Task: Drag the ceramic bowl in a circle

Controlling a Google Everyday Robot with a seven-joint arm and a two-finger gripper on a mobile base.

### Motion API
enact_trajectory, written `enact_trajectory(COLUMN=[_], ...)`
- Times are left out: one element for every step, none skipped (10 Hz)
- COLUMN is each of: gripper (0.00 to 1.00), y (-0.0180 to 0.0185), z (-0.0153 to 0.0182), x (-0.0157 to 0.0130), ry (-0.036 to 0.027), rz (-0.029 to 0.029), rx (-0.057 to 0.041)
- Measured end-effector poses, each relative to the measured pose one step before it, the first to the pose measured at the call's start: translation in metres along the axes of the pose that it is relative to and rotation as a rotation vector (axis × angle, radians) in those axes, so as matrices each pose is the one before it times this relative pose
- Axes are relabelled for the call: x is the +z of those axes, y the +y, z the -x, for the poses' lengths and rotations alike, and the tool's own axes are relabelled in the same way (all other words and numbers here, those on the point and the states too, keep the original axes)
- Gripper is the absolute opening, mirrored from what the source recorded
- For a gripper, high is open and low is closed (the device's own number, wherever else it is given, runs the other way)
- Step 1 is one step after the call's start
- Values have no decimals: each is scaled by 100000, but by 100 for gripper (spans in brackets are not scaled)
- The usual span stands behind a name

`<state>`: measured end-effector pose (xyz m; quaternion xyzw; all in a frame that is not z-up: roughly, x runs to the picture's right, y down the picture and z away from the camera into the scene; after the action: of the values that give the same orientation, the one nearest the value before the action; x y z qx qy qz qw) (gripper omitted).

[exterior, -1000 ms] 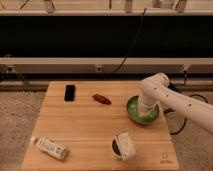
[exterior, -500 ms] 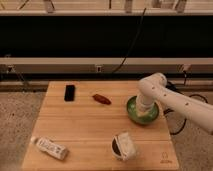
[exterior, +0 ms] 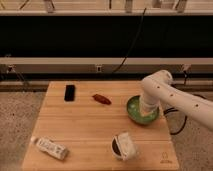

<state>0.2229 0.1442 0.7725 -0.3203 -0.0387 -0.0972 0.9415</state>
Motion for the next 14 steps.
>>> enact_trajectory(gripper=[80,80,80,80,80,80,80,80,80,80,80,80,80,77], y=[1005,861,645,805,727,577,25,152,177,-66,-235,-4,-15,-672], z=[-281,-248,-500,-715,-704,-799,-396,-574,-721,-699,-445,-338,-160,152], x=[-296,-87,-8,233,240,844,704,607,747,998,730,219,96,340], ry=[62,-502,-1426,-2344,-1565,-1771,-1131,-661,-694,-527,-510,-49,179,-77], rz=[10,4,-226,-253,-181,-223,-330,-81,61,621,362,250,958,502], rx=[-10,299,565,506,743,1050,364,783,1194,1152,682,511,40,-1144])
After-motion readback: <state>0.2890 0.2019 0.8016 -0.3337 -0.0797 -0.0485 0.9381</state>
